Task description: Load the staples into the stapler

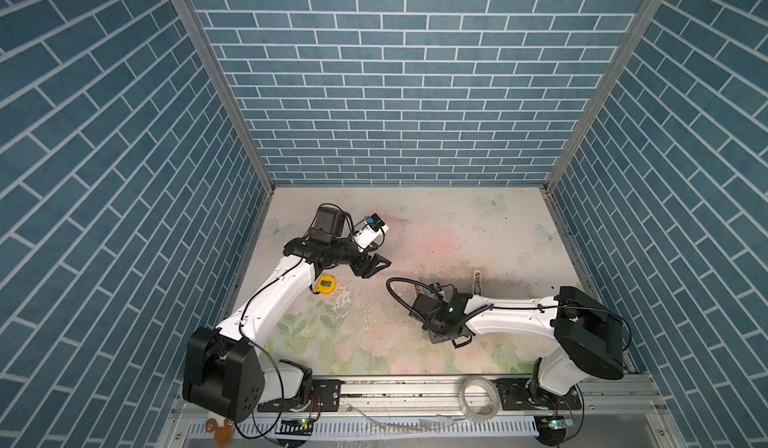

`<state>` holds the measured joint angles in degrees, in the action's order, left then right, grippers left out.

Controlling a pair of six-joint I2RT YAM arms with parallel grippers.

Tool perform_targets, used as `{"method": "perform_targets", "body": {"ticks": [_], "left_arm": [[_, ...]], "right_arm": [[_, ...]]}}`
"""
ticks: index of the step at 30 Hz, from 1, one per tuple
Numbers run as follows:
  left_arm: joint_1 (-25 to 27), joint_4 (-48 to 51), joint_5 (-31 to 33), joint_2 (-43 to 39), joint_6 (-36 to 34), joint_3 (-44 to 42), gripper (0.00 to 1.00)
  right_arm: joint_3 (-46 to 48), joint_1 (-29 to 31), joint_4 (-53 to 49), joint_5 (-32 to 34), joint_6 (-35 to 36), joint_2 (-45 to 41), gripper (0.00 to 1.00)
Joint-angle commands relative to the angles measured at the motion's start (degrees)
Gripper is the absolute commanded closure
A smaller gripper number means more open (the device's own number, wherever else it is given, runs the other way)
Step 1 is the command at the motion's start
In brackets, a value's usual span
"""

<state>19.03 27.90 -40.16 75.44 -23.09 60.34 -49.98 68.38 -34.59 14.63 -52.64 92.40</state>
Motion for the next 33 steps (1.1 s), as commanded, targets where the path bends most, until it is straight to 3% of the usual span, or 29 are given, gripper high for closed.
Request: {"method": "perform_targets", "body": {"ticks": [1, 11, 33], "left_arm": [[-0.1, -0.6, -0.4, 0.3, 0.3, -0.6, 0.28], [-0.1, -0.5, -0.4, 0.3, 0.5, -0.2, 0.28], [-0.1, 1.8, 0.4, 1.8, -1.5, 1.9, 0.28]], "right_arm": [[2.9, 0.4, 1.2, -0.7, -3.6, -0.4, 0.63], [4.9, 0.2, 2.7, -1.6, -4.2, -2.7, 0.73], [5.5, -1.5, 5.0, -3.6, -1.0, -2.7, 0.74]]}}
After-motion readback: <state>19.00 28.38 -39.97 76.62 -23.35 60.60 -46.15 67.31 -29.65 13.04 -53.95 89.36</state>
